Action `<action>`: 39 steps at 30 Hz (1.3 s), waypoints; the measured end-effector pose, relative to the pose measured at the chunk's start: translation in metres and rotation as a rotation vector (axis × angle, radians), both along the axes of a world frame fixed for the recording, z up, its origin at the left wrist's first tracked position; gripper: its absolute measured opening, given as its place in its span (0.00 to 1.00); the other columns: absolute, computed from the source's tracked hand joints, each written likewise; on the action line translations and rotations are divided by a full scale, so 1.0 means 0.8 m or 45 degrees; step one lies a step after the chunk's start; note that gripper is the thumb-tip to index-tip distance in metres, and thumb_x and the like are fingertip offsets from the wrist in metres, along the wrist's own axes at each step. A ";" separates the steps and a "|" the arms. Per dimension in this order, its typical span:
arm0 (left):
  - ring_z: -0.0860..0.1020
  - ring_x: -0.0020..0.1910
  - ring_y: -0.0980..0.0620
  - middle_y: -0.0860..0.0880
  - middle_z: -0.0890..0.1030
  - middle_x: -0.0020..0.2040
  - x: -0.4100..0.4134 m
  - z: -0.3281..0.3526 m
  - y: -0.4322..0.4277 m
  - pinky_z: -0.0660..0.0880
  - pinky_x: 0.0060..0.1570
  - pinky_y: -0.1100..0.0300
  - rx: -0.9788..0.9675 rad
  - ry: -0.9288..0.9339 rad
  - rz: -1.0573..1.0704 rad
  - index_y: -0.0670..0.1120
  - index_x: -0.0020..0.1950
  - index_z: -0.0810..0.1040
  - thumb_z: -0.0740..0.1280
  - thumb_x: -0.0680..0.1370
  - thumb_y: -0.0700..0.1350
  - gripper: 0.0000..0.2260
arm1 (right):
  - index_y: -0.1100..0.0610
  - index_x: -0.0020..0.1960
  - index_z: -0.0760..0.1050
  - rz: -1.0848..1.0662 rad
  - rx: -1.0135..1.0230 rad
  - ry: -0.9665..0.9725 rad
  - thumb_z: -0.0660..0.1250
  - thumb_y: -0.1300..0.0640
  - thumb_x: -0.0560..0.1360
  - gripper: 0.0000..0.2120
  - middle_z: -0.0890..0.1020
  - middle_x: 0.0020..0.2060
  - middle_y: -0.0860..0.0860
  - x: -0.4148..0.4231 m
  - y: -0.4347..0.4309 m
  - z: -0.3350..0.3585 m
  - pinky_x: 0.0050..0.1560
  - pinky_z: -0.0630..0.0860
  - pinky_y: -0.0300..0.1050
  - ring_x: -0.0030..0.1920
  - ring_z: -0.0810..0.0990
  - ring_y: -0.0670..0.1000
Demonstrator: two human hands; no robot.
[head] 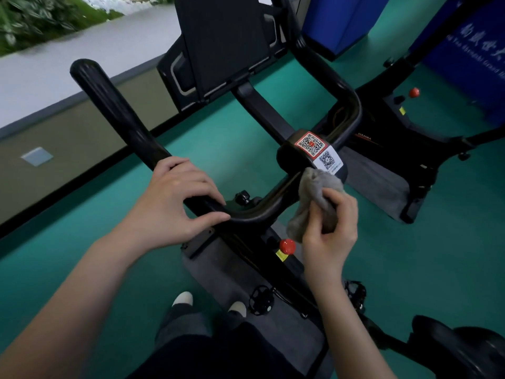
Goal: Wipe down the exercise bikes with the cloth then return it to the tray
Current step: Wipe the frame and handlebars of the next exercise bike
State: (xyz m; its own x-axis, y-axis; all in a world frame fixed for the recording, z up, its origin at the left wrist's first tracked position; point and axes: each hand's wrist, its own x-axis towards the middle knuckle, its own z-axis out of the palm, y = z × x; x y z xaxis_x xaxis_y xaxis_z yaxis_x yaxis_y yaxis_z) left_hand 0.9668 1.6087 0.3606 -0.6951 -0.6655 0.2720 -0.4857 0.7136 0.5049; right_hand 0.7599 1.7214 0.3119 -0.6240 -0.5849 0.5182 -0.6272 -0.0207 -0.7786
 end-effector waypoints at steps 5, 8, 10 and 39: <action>0.77 0.44 0.55 0.59 0.80 0.40 -0.002 0.002 0.000 0.58 0.63 0.56 0.008 -0.012 0.006 0.52 0.39 0.82 0.64 0.70 0.63 0.16 | 0.57 0.51 0.71 -0.060 -0.006 -0.304 0.64 0.71 0.74 0.12 0.74 0.44 0.57 0.026 -0.011 -0.023 0.48 0.74 0.54 0.45 0.74 0.55; 0.77 0.45 0.54 0.59 0.80 0.40 -0.004 0.003 0.002 0.58 0.64 0.55 0.010 -0.013 0.004 0.51 0.40 0.82 0.64 0.70 0.63 0.17 | 0.50 0.50 0.70 0.044 0.006 -0.399 0.64 0.66 0.75 0.12 0.75 0.44 0.55 0.052 0.012 -0.030 0.47 0.75 0.58 0.45 0.75 0.57; 0.77 0.45 0.54 0.58 0.80 0.40 -0.004 0.004 0.002 0.58 0.64 0.54 0.013 -0.013 0.006 0.51 0.40 0.82 0.64 0.69 0.63 0.17 | 0.48 0.50 0.70 0.084 -0.012 -0.407 0.65 0.64 0.75 0.12 0.75 0.43 0.52 0.055 0.023 -0.025 0.47 0.75 0.52 0.44 0.76 0.54; 0.76 0.47 0.56 0.60 0.80 0.43 0.010 -0.003 -0.006 0.57 0.60 0.59 0.010 0.009 -0.139 0.53 0.45 0.82 0.63 0.71 0.65 0.18 | 0.61 0.49 0.79 0.038 0.267 0.185 0.66 0.68 0.70 0.09 0.78 0.44 0.48 0.021 -0.034 0.079 0.50 0.68 0.30 0.47 0.75 0.45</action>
